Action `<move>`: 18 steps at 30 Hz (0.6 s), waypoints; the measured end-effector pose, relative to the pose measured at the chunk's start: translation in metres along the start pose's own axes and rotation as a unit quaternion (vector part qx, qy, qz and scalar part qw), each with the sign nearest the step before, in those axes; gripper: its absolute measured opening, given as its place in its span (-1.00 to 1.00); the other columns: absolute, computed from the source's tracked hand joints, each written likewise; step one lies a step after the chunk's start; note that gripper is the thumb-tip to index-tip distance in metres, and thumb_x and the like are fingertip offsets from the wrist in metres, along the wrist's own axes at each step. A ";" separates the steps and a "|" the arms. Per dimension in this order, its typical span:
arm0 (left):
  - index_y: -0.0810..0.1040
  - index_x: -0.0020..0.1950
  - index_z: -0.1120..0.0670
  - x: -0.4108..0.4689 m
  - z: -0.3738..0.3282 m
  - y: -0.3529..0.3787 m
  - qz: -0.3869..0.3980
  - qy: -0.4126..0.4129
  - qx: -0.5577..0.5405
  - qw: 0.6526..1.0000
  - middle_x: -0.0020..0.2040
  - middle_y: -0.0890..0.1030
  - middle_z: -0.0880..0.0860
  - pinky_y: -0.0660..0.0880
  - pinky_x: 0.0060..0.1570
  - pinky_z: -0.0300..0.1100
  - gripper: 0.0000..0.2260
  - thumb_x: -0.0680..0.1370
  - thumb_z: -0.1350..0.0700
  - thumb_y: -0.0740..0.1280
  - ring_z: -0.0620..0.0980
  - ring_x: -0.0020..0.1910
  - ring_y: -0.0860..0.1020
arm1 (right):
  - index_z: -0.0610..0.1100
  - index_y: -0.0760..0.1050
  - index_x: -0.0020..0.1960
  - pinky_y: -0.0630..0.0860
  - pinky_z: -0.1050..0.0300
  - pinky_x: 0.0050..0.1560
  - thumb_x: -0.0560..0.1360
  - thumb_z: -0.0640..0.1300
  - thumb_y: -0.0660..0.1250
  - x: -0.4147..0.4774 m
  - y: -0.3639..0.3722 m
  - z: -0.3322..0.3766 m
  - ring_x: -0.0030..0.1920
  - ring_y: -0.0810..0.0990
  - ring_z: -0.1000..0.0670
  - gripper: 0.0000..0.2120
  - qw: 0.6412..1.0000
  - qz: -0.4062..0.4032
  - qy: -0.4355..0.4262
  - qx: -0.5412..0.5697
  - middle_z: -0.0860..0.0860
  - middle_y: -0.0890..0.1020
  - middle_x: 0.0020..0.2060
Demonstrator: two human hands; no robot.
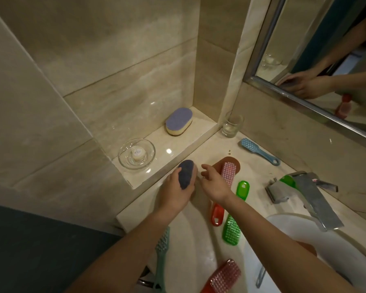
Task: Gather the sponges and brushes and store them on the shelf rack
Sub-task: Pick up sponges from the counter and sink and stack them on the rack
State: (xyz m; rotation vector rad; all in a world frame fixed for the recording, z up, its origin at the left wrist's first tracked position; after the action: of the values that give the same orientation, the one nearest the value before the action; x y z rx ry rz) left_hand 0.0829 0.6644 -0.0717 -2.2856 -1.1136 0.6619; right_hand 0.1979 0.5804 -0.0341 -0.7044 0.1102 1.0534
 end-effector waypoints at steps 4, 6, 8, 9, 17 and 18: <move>0.30 0.09 -0.58 0.000 -0.011 -0.006 0.012 -0.005 -0.118 0.993 0.05 0.54 -0.40 0.53 0.10 -0.03 -0.66 0.35 -0.55 0.12 -0.23 0.09 0.55 | -0.17 0.13 0.54 0.39 -0.07 0.37 0.62 -0.02 0.15 0.002 -0.005 0.003 0.37 0.42 -0.13 -0.46 0.993 -0.014 0.041 0.107 -0.16 0.39 0.42; 0.37 0.10 -0.52 0.002 -0.021 -0.007 0.016 -0.001 -0.150 0.989 0.04 0.58 -0.34 0.54 0.12 0.04 -0.70 0.40 -0.48 0.12 -0.20 0.07 0.57 | -0.17 0.17 0.53 0.49 -0.07 0.26 0.63 0.03 0.14 0.002 -0.008 0.009 0.28 0.50 -0.12 -0.47 0.982 -0.014 0.057 0.181 -0.15 0.46 0.35; 0.45 0.07 -0.46 0.005 -0.035 -0.010 0.011 0.007 -0.176 0.984 -0.01 0.61 -0.30 0.54 0.11 0.04 -0.73 0.44 -0.43 0.11 -0.22 0.01 0.59 | -0.10 0.25 0.46 0.58 0.06 0.03 0.63 0.04 0.15 0.000 -0.012 0.020 0.16 0.57 -0.09 -0.56 0.966 -0.004 0.050 0.252 -0.11 0.53 0.24; 0.47 0.04 -0.45 0.007 -0.043 -0.012 0.008 0.015 -0.185 0.983 -0.03 0.61 -0.32 0.55 0.07 -0.02 -0.74 0.45 -0.42 0.11 -0.28 -0.03 0.59 | -0.03 0.28 0.41 0.58 0.15 -0.08 0.63 0.04 0.17 -0.001 -0.016 0.025 0.11 0.59 -0.05 -0.62 0.961 -0.004 0.042 0.273 -0.06 0.55 0.18; 0.58 0.15 -0.11 0.041 -0.086 -0.034 -0.018 0.073 -0.170 0.983 0.05 0.61 -0.21 0.46 0.05 -0.31 -0.69 0.48 -0.12 0.19 -0.22 0.09 0.56 | 0.02 0.15 0.53 0.57 -0.19 0.14 0.57 -0.07 0.22 0.020 -0.061 0.048 0.20 0.54 -0.10 -0.44 0.962 -0.063 -0.002 0.266 -0.05 0.47 0.31; 0.58 0.17 -0.06 0.048 -0.090 -0.040 -0.041 0.096 -0.127 0.986 0.11 0.58 -0.17 0.43 0.12 -0.27 -0.72 0.51 -0.04 0.22 -0.18 0.14 0.54 | 0.03 0.16 0.53 0.58 -0.19 0.12 0.58 -0.09 0.20 0.024 -0.065 0.050 0.19 0.54 -0.09 -0.46 0.959 -0.071 -0.004 0.273 -0.04 0.47 0.30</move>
State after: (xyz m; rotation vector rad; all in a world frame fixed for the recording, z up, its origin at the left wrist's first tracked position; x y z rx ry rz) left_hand 0.1420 0.7042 0.0121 -2.4368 -1.2486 0.2727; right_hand 0.2518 0.6083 0.0263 -0.2018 0.3250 0.8342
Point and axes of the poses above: each hand's wrist, its own x-axis towards the middle knuckle, its own y-axis out of the palm, z = x × y, the point moved 8 cm from there along x, towards the middle knuckle
